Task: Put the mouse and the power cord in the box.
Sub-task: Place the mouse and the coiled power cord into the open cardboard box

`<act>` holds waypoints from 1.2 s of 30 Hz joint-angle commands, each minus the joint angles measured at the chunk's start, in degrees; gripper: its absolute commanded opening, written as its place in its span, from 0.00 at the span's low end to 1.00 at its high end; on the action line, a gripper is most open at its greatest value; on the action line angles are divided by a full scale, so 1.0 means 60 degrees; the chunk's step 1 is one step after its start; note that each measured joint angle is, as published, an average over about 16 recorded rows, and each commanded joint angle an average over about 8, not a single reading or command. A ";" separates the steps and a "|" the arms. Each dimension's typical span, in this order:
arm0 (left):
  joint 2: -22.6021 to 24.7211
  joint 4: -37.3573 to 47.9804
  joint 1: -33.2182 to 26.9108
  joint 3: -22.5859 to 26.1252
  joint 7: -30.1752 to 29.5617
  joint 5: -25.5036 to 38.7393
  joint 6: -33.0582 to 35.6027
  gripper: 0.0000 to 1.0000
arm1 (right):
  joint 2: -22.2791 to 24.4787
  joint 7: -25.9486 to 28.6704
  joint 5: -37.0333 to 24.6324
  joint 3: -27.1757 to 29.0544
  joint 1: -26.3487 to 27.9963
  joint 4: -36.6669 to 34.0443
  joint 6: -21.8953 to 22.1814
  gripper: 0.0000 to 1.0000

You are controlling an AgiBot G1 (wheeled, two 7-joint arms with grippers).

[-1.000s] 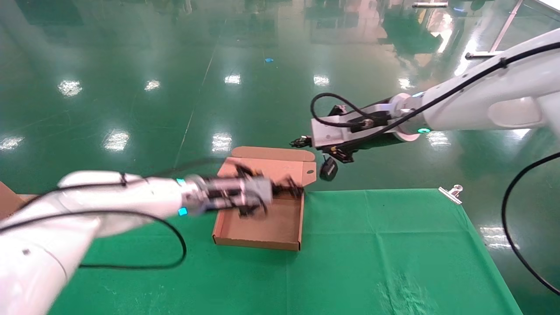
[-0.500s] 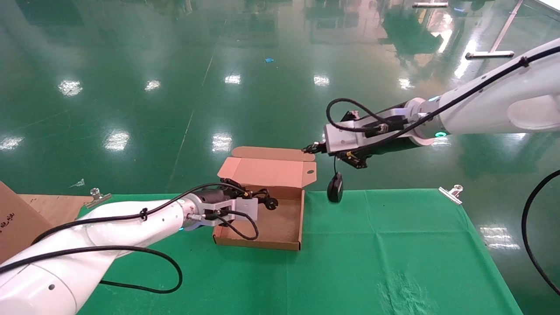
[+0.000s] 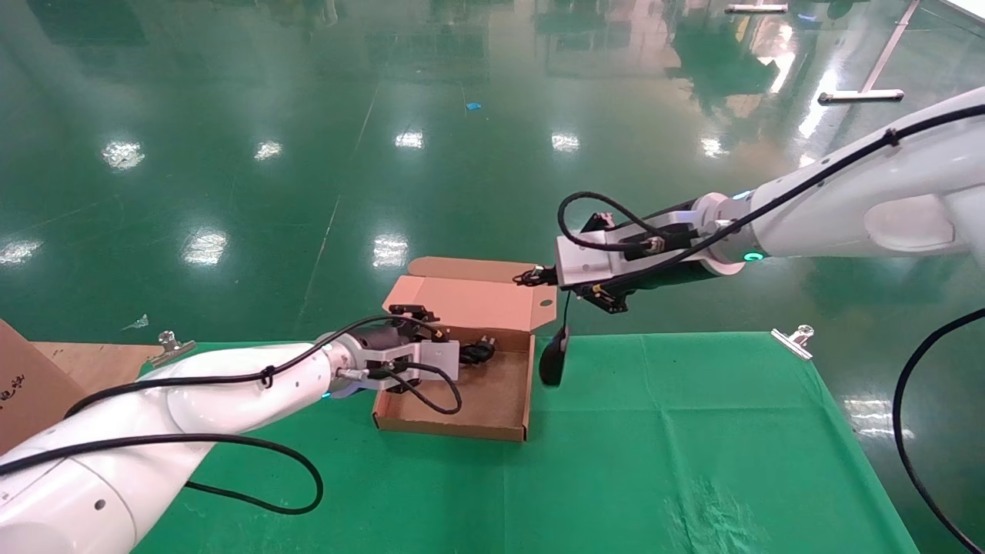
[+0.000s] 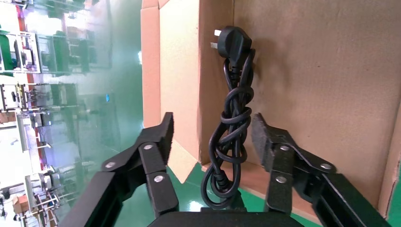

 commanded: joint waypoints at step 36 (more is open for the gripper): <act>-0.0860 0.2115 -0.0563 -0.1405 0.2724 -0.2988 0.1020 1.00 | -0.0211 0.3187 0.1643 -0.3998 -0.1738 0.4774 0.2956 0.24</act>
